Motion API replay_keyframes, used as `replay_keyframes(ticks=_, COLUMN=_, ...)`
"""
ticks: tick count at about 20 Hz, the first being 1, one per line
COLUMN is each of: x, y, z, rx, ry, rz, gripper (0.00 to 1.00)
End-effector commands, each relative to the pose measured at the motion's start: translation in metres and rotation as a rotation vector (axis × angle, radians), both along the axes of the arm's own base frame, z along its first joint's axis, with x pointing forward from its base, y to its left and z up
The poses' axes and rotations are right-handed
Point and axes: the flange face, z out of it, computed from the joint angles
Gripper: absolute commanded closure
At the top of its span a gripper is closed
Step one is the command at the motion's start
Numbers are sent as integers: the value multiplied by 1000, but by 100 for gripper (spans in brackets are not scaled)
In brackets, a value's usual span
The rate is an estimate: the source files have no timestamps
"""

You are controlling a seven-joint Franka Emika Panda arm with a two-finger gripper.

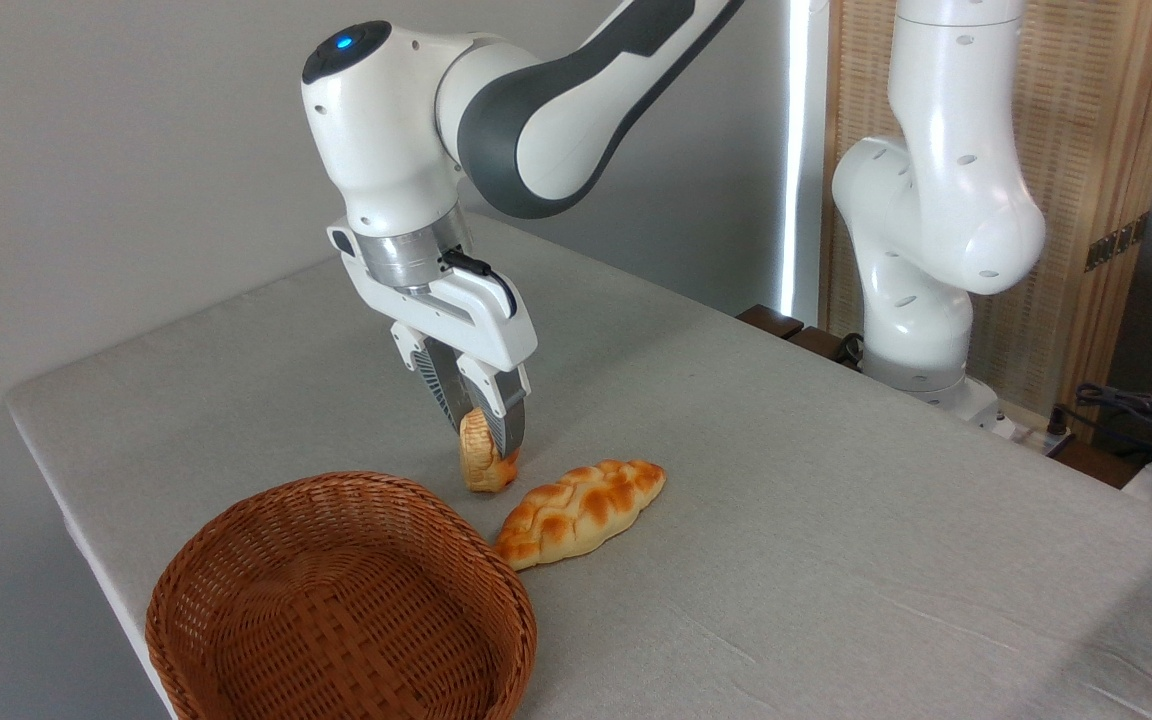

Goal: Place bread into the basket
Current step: 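Close the gripper fingers around the small round bread roll, then lift the held roll and carry it over the wicker basket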

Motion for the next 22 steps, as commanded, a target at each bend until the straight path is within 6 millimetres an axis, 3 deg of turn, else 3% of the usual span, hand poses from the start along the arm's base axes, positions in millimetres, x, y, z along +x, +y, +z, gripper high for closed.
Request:
replay_keyframes(ticks=1, x=2, y=2, z=-1, rx=18, ry=-13, rz=6, gripper=56)
replay_keyframes(ticks=6, x=4, y=1, z=1, rx=21, ry=-28, rz=0, gripper=56)
replay_keyframes(ticks=10, x=4, y=2, z=0, rx=23, ry=-27, rz=1, gripper=68)
replay_keyframes(ticks=18, x=3, y=2, z=3, rx=20, ry=-31, rz=4, gripper=68)
replay_keyframes(ticks=22, x=9, y=4, z=31, rx=17, ry=-33, rz=11, gripper=68)
